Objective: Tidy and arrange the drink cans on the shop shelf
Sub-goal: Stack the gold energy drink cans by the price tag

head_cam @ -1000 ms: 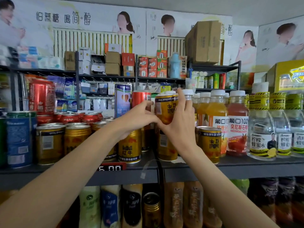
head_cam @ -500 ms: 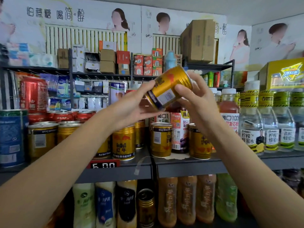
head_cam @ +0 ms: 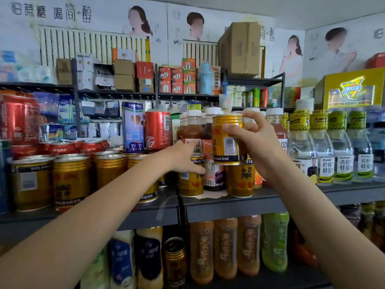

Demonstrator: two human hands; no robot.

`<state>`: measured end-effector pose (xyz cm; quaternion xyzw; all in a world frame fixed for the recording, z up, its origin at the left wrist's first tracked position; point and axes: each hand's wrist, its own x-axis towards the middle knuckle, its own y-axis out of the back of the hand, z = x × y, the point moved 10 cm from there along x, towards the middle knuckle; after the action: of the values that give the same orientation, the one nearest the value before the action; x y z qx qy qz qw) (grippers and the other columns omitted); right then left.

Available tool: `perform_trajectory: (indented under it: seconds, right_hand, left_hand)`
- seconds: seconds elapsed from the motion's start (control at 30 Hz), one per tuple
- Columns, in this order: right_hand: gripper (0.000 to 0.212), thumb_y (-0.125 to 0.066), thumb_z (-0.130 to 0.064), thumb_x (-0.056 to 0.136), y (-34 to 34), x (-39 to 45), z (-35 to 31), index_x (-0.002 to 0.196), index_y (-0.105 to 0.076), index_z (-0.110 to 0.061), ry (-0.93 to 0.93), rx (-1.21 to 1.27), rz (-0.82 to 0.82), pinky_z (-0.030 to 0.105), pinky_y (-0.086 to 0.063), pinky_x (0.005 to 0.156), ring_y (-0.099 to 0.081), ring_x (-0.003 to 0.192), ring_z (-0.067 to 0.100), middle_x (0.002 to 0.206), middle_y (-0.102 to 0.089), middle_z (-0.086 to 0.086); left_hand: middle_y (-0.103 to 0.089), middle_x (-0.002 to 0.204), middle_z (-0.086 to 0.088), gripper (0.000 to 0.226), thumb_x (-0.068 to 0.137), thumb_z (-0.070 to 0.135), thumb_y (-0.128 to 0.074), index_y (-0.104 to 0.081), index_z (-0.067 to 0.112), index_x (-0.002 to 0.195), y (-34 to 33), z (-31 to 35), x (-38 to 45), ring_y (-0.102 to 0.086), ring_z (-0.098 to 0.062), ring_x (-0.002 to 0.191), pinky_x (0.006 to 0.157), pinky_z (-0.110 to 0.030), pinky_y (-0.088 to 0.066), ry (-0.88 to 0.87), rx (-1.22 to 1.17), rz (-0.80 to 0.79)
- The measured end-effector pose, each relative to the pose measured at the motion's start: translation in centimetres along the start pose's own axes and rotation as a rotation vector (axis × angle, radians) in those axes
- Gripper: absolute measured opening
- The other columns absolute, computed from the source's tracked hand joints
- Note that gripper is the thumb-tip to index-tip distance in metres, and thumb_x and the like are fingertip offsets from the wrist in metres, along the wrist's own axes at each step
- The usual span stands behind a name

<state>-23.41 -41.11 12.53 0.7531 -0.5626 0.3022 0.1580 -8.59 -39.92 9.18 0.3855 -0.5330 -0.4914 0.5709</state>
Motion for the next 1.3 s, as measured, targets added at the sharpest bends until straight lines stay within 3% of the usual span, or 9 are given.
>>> perform_trajectory:
  seconds: [0.13, 0.37, 0.53, 0.67, 0.87, 1.0, 1.07, 1.13, 1.3]
  right_hand:
    - [0.048, -0.080, -0.019, 0.066, -0.2, -0.1, 0.0, 0.106, -0.055, -0.025, 0.025, -0.067, -0.015, 0.039, -0.056, 0.078, -0.068, 0.084, 0.023, 0.094, -0.065, 0.007]
    - [0.054, -0.082, -0.035, 0.061, -1.4, -0.2, 0.2, 0.106, -0.052, -0.028, 0.081, -0.331, -0.021, 0.043, -0.055, 0.080, -0.061, 0.093, 0.023, 0.100, -0.059, 0.004]
    - [0.051, -0.080, -0.034, 0.065, -1.8, -0.4, -0.4, 0.105, -0.050, -0.026, 0.145, -0.412, -0.004, 0.040, -0.056, 0.076, -0.060, 0.088, 0.017, 0.092, -0.056, -0.004]
    - [0.054, -0.080, -0.040, 0.061, -1.9, -0.3, -0.4, 0.105, -0.050, -0.028, 0.154, -0.426, 0.005, 0.046, -0.055, 0.078, -0.061, 0.091, 0.022, 0.099, -0.058, 0.001]
    - [0.053, -0.080, -0.041, 0.063, -0.6, -0.1, -2.1, 0.105, -0.051, -0.027, 0.185, -0.390, 0.127, 0.045, -0.054, 0.080, -0.060, 0.090, 0.017, 0.093, -0.057, -0.004]
    - [0.054, -0.080, -0.042, 0.063, 0.4, -0.4, -3.4, 0.104, -0.047, -0.028, 0.218, -0.334, 0.233, 0.040, -0.056, 0.077, -0.062, 0.081, 0.011, 0.087, -0.057, -0.008]
    - [0.055, -0.080, -0.041, 0.063, 0.6, -0.8, -4.0, 0.104, -0.046, -0.026, 0.235, -0.339, 0.260, 0.036, -0.056, 0.074, -0.061, 0.079, 0.008, 0.085, -0.057, -0.009]
    - [0.054, -0.080, -0.041, 0.064, 0.4, -1.1, -4.4, 0.103, -0.046, -0.024, 0.254, -0.397, 0.247, 0.032, -0.055, 0.070, -0.060, 0.077, 0.007, 0.083, -0.055, -0.010]
    - [0.053, -0.078, -0.045, 0.065, -1.9, -2.4, -4.0, 0.099, -0.046, -0.020, 0.320, -0.651, 0.159, 0.028, -0.049, 0.064, -0.056, 0.076, 0.010, 0.082, -0.054, -0.008]
  left_hand:
    - [-0.025, 0.152, -0.002, 0.083, 0.081, 0.045, -0.063, -0.019, 0.018, 0.146, 0.2, -1.1, 0.0, -0.029, -0.020, 0.136, 0.108, -0.033, -0.029, 0.012, 0.032, -0.095]
    - [-0.028, 0.148, -0.004, 0.097, 0.068, 0.050, -0.074, -0.021, 0.018, 0.144, 0.3, -1.1, 0.1, -0.032, -0.027, 0.133, 0.106, -0.043, -0.036, 0.038, 0.541, -0.353]
    - [-0.030, 0.147, 0.000, 0.093, 0.067, 0.050, -0.074, -0.027, 0.024, 0.143, -1.7, 1.2, 0.0, -0.021, -0.027, 0.136, 0.111, -0.050, -0.020, -0.161, 1.203, -0.330]
    - [-0.026, 0.150, -0.001, 0.089, 0.073, 0.045, -0.070, -0.022, 0.021, 0.144, -2.1, 2.6, -1.5, -0.013, -0.026, 0.141, 0.113, -0.049, -0.003, -0.359, 1.388, -0.182]
    - [-0.054, 0.118, 0.000, 0.076, 0.073, 0.070, -0.052, -0.042, 0.015, 0.124, 3.8, 1.6, -3.5, -0.047, -0.019, 0.108, 0.106, -0.034, -0.023, -0.284, 1.001, 0.263]
    - [-0.044, 0.074, 0.009, 0.054, 0.074, 0.064, -0.055, -0.047, 0.016, 0.096, 6.7, 0.0, -4.1, -0.046, -0.012, 0.073, 0.087, -0.027, -0.040, -0.157, 0.549, 0.404]
    - [-0.047, 0.073, 0.009, 0.041, 0.076, 0.053, -0.062, -0.043, 0.019, 0.090, 7.0, -1.4, -3.9, -0.047, -0.006, 0.066, 0.064, -0.018, -0.042, -0.097, 0.182, 0.398]
    - [-0.050, 0.078, 0.010, 0.041, 0.078, 0.046, -0.065, -0.039, 0.022, 0.098, 6.8, -2.8, -3.6, -0.048, -0.002, 0.067, 0.057, -0.015, -0.037, -0.055, -0.088, 0.382]
    - [-0.056, 0.107, 0.003, 0.071, 0.074, 0.041, -0.071, -0.030, 0.025, 0.129, 5.3, -4.2, -2.9, -0.057, -0.013, 0.092, 0.078, -0.026, -0.045, -0.040, -0.296, 0.293]
